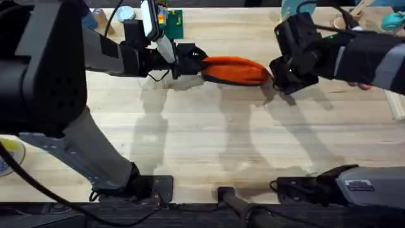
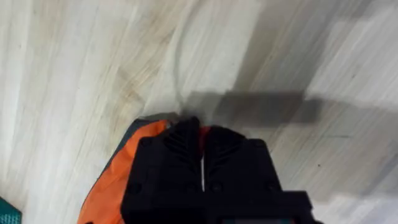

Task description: Unzip the bag, pick up the pens from the table one at a time and place them inside, then zip the bag closed.

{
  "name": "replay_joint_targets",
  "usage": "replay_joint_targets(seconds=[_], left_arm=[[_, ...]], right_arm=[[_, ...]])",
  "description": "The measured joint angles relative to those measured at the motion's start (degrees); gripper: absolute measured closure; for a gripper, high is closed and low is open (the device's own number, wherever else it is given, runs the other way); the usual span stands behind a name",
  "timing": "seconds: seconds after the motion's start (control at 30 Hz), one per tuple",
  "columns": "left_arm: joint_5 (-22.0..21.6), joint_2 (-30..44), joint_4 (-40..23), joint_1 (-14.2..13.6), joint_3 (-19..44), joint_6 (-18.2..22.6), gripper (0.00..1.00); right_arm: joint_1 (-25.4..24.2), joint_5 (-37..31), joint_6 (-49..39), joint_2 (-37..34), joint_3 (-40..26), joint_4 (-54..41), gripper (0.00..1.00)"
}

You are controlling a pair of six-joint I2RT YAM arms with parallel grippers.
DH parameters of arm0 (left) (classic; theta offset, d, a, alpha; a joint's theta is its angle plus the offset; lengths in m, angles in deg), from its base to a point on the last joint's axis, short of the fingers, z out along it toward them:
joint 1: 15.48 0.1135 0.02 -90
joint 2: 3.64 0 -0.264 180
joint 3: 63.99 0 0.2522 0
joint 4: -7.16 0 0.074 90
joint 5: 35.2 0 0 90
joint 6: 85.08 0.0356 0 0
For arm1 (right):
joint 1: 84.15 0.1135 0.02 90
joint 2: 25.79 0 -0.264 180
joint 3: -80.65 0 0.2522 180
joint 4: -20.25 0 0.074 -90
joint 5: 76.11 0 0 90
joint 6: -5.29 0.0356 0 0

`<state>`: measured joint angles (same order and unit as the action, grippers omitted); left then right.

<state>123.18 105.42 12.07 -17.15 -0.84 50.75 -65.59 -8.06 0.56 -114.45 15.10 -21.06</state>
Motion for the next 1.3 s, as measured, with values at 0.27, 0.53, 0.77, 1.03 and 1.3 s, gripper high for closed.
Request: replay_joint_targets(seconds=[0.27, 0.53, 0.77, 1.03, 1.3], left_arm=[[-0.74, 0.0, 0.17, 1.21, 0.0, 0.01, 0.959], [-0.92, 0.0, 0.17, 2.47, 0.0, 0.0, 0.959], [-0.88, 0.0, 0.17, 2.46, 0.0, 0.02, 0.959], [-0.87, 0.0, 0.17, 2.47, 0.0, 0.02, 0.96], [-0.87, 0.0, 0.17, 2.46, 0.0, 0.01, 0.959]], right_arm=[[-1.23, -3.06, 2.69, -0.02, 4.05, -1.24, 0.927], [-1.42, -4.77, 0.34, -0.05, 3.59, 4.58, 0.065], [-0.44, -5.28, -8.84, 0.11, 2.3, 2.54, 0.006], [3.6, -5.29, -17.35, 5.58, -4.18, 2.66, 0.005], [7.06, -5.29, -20.45, 8.69, -6.88, 2.91, 0.006]])
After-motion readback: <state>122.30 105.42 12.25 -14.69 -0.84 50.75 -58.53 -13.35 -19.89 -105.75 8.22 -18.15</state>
